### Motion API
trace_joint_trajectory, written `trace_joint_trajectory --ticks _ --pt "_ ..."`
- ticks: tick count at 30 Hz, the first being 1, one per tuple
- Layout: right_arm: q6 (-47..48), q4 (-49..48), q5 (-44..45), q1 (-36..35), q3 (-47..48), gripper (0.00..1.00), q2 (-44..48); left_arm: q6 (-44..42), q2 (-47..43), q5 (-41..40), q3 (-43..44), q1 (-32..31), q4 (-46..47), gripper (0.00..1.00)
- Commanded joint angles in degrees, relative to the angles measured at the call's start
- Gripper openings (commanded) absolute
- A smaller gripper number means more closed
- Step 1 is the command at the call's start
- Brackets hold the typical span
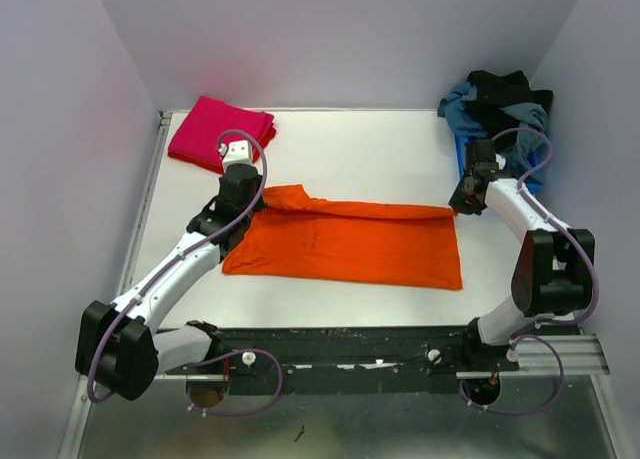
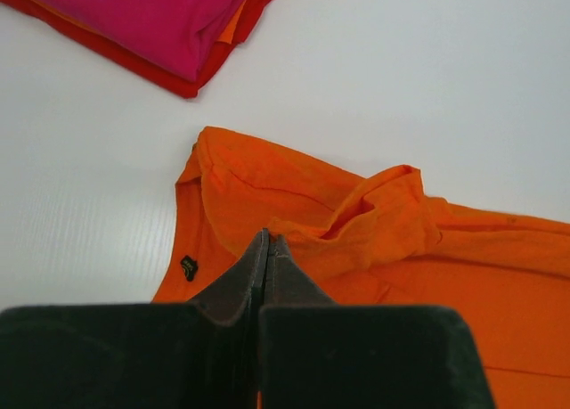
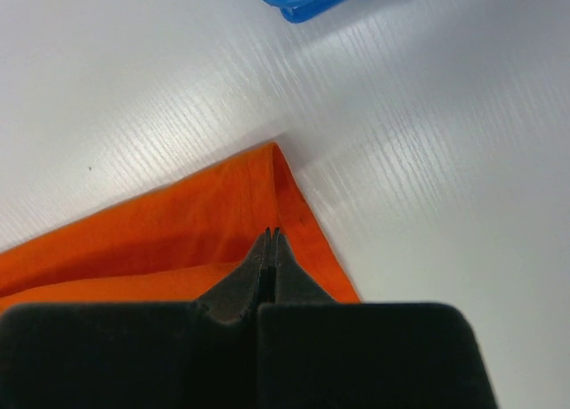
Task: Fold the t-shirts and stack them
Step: Fold the other side of the tshirt into a rectangle
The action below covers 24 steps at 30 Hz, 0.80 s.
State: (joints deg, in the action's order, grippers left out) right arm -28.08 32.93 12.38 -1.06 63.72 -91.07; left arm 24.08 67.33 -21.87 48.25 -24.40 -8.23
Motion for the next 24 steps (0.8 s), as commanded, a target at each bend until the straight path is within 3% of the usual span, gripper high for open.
trace_joint_trajectory --ticks 1,14,24 --pt "-1.9 -1.02 1.68 0.27 -1.58 0.01 1.42 0.71 -1.85 -4.23 -1.23 -0.91 -3.9 0.0" --pt "-2.95 -3.13 1.59 0.18 -6.07 0.01 2.3 4.05 -9.31 -5.2 -9.92 -1.79 -5.92 0.0" --pt "-3.65 -2.78 3.09 0.27 -7.91 0.01 2.65 8.17 -11.61 -1.6 -15.11 -2.67 -7.15 0.0"
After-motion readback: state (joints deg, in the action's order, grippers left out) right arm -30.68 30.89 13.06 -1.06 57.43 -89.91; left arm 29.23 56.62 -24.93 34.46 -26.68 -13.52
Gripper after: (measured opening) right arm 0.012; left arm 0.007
